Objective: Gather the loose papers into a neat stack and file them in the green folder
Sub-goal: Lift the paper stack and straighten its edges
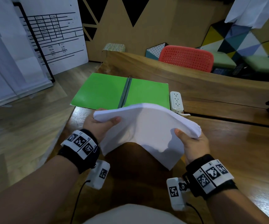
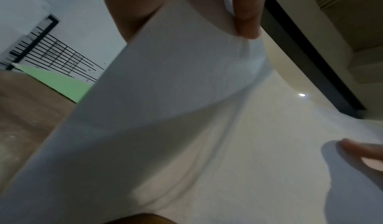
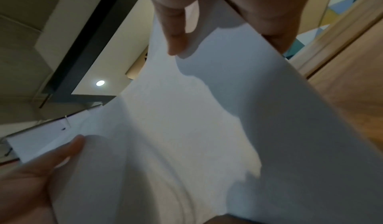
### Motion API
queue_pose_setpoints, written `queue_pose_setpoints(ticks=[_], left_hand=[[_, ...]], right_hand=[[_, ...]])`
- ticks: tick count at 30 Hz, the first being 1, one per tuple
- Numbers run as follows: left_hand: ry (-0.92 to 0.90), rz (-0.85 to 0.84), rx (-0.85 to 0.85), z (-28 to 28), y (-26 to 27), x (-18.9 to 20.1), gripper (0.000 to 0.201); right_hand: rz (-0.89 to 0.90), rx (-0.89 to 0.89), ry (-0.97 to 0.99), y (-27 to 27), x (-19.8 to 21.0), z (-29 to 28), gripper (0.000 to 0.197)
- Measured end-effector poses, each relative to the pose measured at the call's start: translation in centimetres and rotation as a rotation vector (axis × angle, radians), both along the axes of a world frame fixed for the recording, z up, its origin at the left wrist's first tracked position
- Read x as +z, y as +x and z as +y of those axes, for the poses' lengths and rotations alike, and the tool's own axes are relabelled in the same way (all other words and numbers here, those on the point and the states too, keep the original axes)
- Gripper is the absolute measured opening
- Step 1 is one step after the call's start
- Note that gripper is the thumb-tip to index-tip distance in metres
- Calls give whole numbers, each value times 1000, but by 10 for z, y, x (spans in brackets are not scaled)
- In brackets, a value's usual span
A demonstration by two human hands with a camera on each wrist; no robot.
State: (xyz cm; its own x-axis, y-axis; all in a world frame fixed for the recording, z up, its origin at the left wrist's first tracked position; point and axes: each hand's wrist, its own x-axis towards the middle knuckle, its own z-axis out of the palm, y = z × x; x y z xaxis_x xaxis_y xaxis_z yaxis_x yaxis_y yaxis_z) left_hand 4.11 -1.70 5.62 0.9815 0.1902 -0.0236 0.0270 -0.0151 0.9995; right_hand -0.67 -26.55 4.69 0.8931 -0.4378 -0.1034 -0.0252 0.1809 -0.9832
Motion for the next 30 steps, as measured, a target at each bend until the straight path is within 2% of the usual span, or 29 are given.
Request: queue_pose_setpoints(ticks=[2, 3, 5, 6, 9, 13, 15, 17, 18, 21, 26, 27, 30], left_hand=[[-74, -14, 16, 7, 4, 3, 29], [-119, -4, 19, 9, 6, 5, 31], [-229, 23, 58, 9, 9, 12, 19], [-262, 30, 93, 8, 11, 13, 13], [-205, 20, 148, 6, 14, 14, 25], [-158, 9, 135, 9, 18, 13, 24], [-188, -11, 78, 11, 17, 10, 19], [-172, -12, -30, 14, 14, 6, 50], [-154, -15, -57, 14, 13, 2, 50], [-67, -22, -22, 9, 7, 2, 23], [-90, -27, -2, 12, 9, 0, 26], [-53, -23, -14, 14, 9, 0, 25], [89, 14, -42, 17, 13, -5, 31]], right_hand=[[-11, 13, 17, 0, 4, -3, 55], [-17, 8, 31, 1, 7, -5, 52], [-48, -35, 60, 4, 10, -7, 23], [-41, -66, 49, 7, 10, -8, 18], [-34, -111, -56, 13, 12, -7, 25], [-89, -128, -153, 11, 19, -5, 24], [-87, -92, -111, 9, 19, -5, 18], [-54, -40, -76, 7, 14, -6, 15], [-37, -20, -87, 6, 13, -5, 20], [-37, -24, -162, 3, 12, -3, 24], [-87, -52, -108, -2, 11, -4, 21], [-89, -39, -82, -2, 9, -5, 28], [-48, 16, -3, 0, 0, -7, 77]])
